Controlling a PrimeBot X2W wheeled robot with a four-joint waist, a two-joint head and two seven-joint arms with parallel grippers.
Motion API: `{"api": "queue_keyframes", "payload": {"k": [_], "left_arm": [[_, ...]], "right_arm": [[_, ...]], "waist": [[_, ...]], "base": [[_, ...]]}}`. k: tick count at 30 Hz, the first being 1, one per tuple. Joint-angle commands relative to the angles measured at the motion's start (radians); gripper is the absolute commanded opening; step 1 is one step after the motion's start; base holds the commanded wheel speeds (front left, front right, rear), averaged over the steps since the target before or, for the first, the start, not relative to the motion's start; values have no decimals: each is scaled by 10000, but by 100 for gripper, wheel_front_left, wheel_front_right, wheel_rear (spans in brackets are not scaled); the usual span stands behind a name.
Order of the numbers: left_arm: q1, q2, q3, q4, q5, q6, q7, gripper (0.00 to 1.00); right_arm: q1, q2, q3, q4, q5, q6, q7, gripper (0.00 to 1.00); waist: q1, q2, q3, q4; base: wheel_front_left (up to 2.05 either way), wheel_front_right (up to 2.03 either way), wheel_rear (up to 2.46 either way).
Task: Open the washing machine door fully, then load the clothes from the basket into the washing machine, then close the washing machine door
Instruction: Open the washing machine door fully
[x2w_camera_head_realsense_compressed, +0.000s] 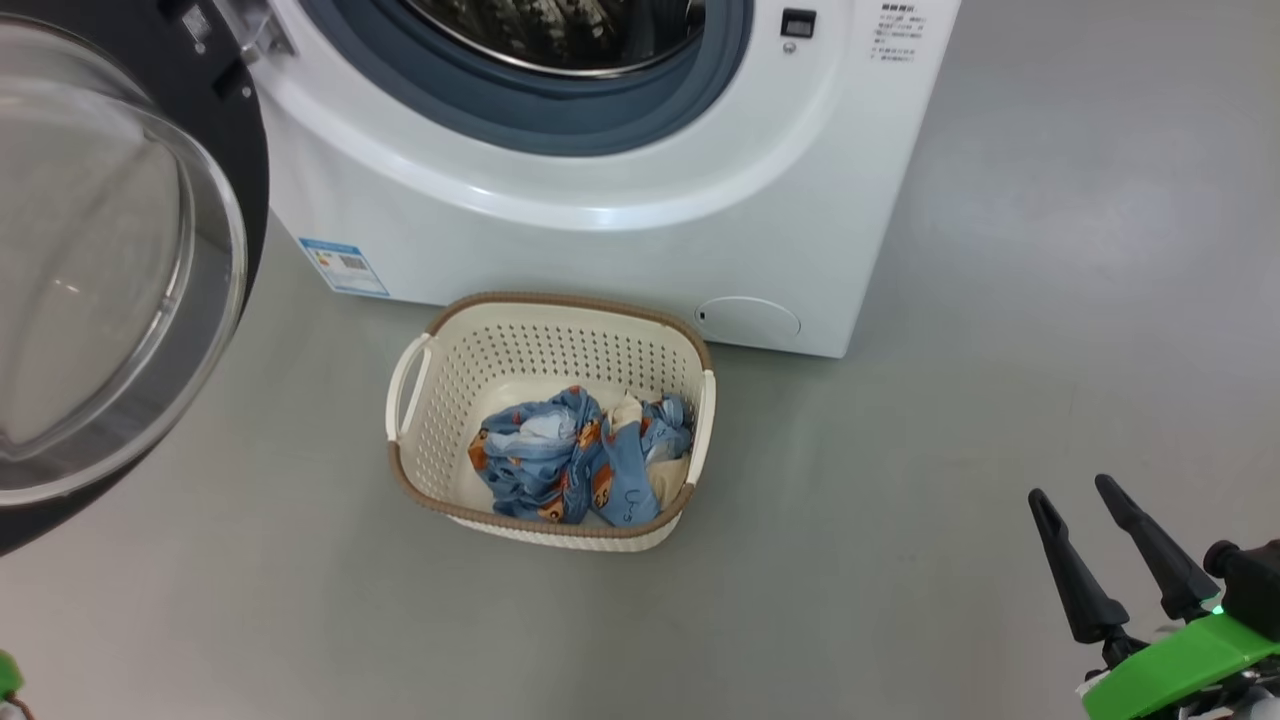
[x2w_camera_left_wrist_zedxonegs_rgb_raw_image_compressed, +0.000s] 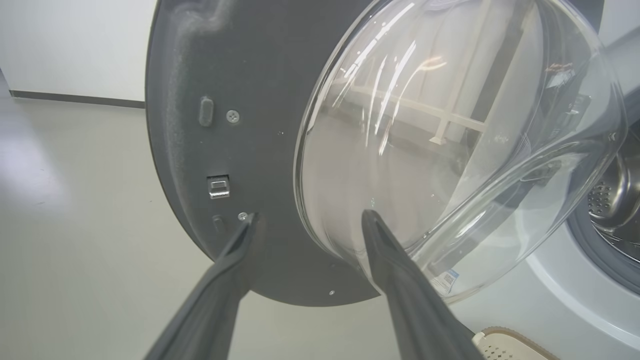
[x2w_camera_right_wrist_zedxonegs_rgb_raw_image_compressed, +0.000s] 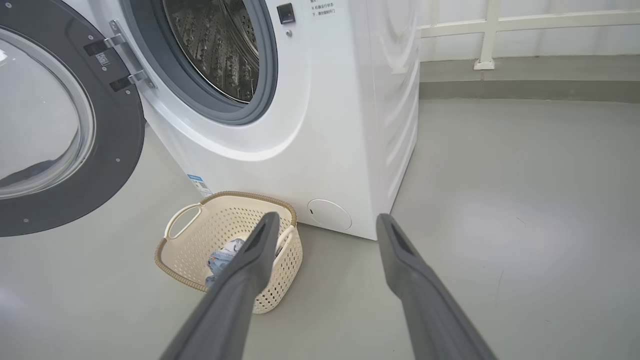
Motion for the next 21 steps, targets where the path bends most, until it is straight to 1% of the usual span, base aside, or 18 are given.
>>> {"api": "queue_keyframes", "payload": {"k": [1, 3, 8, 12, 13, 14, 16, 17, 21], "left_arm": [[290, 337, 87, -486, -45, -62, -63, 100], [548, 208, -86, -757, -128, -83, -63, 100], [1179, 12, -1084, -1470, -520, -95, -63, 100], [1614, 56, -1974, -1855, -654, -97, -63, 100], [1614, 56, -1974, -1855, -654, -97, -63, 100], [1766, 151, -2413, -2027, -593, -98, -63, 100], [1887, 217, -2856, -2145, -609, -98, -63, 100], [1887, 217, -2856, -2145, -609, -98, -63, 100], [2096, 252, -3458, -2382, -609, -98, -63, 100]], "right_arm": [[246, -218, 200, -175, 98, 17, -132, 100], [287, -216, 241, -171, 115, 17, -132, 100], [387, -212, 244, -168, 162, 17, -132, 100], [420, -136, 233, -166, 172, 17, -132, 100], [420, -136, 233, -166, 172, 17, -132, 100], [451, -91, 205, -167, 175, 17, -132, 100], [488, -57, 192, -168, 177, 17, -132, 100], [488, -57, 192, -168, 177, 17, -132, 100], [538, 0, 157, -174, 182, 17, -132, 100]], "waist": [[0, 0, -259, -14], [0, 0, -380, -71], [0, 0, -600, -234], [0, 0, -711, -478], [0, 0, -711, -478], [0, 0, -773, -608], [0, 0, -827, -760], [0, 0, -827, -760], [0, 0, -930, -1099]], "base": [[0, 0, 0], [0, 0, 0], [0, 0, 0], [0, 0, 0], [0, 0, 0], [0, 0, 0], [0, 0, 0], [0, 0, 0], [0, 0, 0]]}}
